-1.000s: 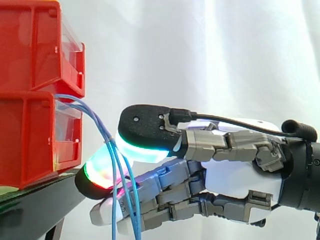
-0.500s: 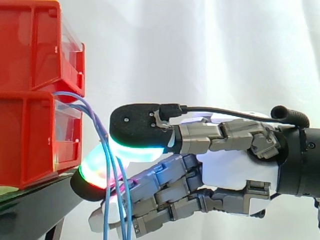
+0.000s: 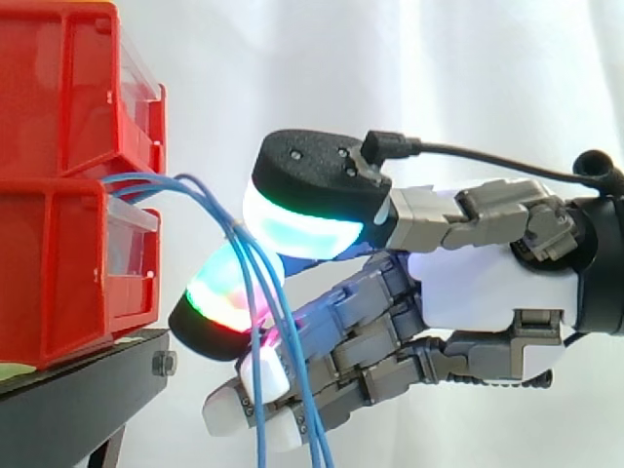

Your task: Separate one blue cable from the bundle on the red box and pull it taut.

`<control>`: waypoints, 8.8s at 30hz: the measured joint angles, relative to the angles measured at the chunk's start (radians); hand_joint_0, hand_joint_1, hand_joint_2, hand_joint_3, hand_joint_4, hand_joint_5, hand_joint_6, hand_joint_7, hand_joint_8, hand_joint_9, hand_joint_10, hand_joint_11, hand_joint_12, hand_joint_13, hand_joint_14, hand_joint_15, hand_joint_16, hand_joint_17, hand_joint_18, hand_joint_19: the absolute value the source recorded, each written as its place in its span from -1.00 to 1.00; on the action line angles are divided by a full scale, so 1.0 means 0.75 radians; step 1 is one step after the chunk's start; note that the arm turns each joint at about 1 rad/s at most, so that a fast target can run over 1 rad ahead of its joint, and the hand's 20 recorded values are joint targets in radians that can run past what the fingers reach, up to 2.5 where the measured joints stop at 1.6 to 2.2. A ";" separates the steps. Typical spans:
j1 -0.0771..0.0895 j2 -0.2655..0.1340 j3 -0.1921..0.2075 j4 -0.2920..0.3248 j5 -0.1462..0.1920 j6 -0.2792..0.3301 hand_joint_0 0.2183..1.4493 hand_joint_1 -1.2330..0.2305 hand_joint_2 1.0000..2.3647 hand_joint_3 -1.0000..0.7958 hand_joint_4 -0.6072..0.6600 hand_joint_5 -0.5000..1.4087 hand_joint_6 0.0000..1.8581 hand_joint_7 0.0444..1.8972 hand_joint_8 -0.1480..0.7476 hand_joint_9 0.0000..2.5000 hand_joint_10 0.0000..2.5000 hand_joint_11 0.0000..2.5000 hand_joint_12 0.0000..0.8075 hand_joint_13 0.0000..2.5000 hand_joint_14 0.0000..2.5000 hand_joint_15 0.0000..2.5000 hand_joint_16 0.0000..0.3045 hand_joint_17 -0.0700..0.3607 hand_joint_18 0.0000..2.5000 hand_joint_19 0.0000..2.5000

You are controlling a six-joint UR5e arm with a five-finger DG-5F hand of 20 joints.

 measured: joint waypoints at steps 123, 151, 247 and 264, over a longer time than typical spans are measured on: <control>-0.004 0.023 0.032 -0.108 0.000 0.293 -0.16 -0.48 -0.96 0.09 0.01 -0.71 0.01 0.16 0.06 -0.27 -0.99 -0.44 -0.01 -0.31 -0.99 -0.69 -0.71 -0.22 -0.33 -0.67; -0.004 0.023 0.033 -0.110 0.004 0.294 -0.42 -0.04 -0.99 -0.05 0.17 -0.63 -0.06 0.16 0.25 -0.09 -0.99 -0.48 0.19 -0.26 -0.99 -0.70 -0.62 -0.07 -0.28 -0.67; -0.005 0.023 0.035 -0.112 0.000 0.307 -0.09 -0.58 -0.98 -0.29 0.08 -0.69 -0.02 0.02 -0.01 -0.26 -0.99 -0.48 -0.06 -0.33 -0.99 -0.71 -0.73 -0.25 -0.36 -0.72; -0.006 0.024 0.035 -0.112 0.000 0.312 -0.40 -0.26 -1.00 -0.44 0.16 -0.66 -0.05 0.07 0.09 -0.15 -0.99 -0.46 -0.01 -0.27 -0.99 -0.68 -0.73 -0.25 -0.33 -0.66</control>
